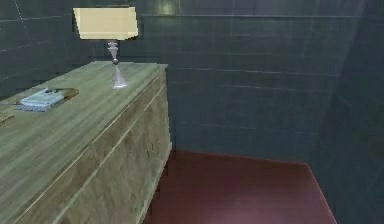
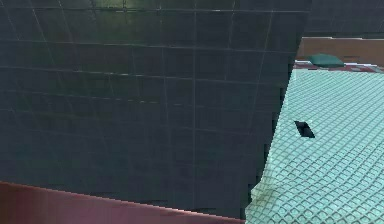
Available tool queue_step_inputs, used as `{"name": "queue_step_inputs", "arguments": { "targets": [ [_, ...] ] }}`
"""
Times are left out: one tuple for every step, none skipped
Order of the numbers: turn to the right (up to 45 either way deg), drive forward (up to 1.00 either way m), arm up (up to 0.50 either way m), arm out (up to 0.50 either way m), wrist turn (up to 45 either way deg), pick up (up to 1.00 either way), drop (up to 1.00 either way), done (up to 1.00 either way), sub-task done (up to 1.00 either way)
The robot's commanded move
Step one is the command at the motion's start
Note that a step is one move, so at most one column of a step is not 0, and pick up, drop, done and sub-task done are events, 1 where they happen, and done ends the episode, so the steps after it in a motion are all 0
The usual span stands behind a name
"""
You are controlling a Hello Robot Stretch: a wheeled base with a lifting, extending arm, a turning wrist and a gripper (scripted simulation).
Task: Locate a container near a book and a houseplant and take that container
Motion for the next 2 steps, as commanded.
{"name": "queue_step_inputs", "arguments": {
  "targets": [
    [0.0,0.15,0.00,0.00,0.0,0.00,0.00,0.00,0.00],
    [-45.0,0.00,0.00,0.00,0.0,0.00,0.00,0.00,0.00]
  ]
}}
